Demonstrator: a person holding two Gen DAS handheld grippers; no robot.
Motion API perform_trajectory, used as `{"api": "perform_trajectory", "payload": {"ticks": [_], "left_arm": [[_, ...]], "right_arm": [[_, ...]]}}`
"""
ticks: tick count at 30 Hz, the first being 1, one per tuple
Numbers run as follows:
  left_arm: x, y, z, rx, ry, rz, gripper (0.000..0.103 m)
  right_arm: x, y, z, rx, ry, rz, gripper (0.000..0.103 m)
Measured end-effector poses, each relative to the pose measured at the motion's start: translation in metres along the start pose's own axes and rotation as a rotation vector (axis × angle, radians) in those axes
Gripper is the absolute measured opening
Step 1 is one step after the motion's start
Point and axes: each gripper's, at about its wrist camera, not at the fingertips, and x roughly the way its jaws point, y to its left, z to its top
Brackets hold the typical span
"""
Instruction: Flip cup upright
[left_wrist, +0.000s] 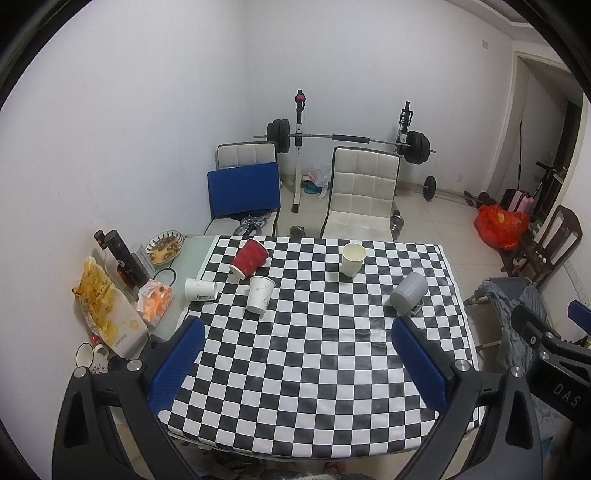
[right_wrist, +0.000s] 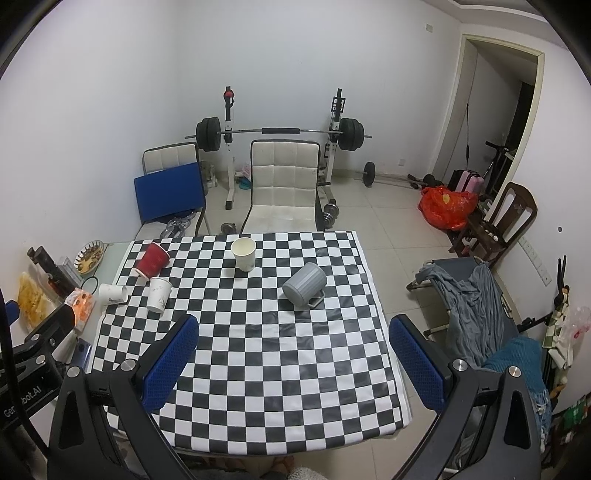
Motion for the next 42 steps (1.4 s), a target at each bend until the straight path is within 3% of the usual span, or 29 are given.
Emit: {"api": "perform_trajectory", "payload": {"ticks": [42], "left_arm": [[-0.003, -0.003, 0.013, -0.013, -0.015, -0.004, 0.103]], "right_arm": [[-0.003, 0.001, 0.000, 0.000, -0.006, 0.001, 0.103]]}}
